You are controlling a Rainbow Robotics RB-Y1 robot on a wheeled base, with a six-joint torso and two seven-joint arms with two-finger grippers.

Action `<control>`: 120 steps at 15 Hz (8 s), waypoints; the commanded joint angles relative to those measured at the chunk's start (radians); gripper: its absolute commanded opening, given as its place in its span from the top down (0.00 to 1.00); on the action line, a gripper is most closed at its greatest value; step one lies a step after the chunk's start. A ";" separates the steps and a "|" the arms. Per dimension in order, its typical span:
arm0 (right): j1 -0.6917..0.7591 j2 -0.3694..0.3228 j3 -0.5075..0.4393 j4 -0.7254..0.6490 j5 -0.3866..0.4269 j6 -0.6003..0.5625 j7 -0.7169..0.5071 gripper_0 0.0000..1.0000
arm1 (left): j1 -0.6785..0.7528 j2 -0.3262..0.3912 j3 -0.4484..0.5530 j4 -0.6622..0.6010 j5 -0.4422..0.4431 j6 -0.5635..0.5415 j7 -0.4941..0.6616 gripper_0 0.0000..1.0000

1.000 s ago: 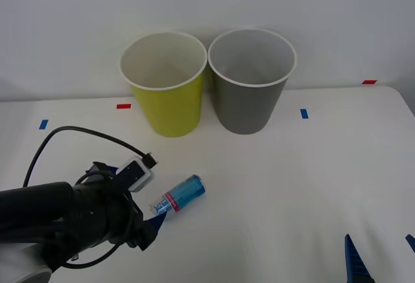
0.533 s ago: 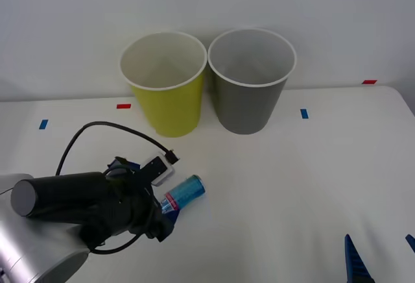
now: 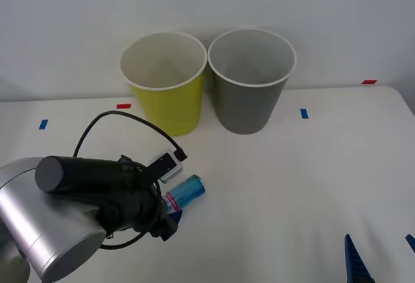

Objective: Put cans in the gray bin and PET bottles in the light green bin.

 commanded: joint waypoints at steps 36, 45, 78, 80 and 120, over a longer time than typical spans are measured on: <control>0.000 0.000 0.000 0.000 0.000 0.000 0.000 0.00 | -0.358 -0.241 -0.107 0.573 0.004 0.157 0.086 0.00; 0.000 0.000 0.000 0.000 0.000 0.000 0.000 0.00 | -0.384 -0.261 -0.080 0.650 -0.010 0.157 0.065 0.00; 0.000 0.000 0.000 0.000 0.000 0.000 0.000 0.00 | -0.093 -0.151 0.018 0.122 -0.104 -0.113 -0.006 1.00; 0.000 0.000 0.000 0.000 0.000 0.000 0.000 0.00 | -0.091 -0.158 0.054 0.078 -0.102 -0.117 -0.012 1.00; 0.000 0.000 0.000 0.000 0.000 0.000 0.000 0.00 | -0.272 -0.345 0.462 -0.230 0.076 -0.272 0.039 1.00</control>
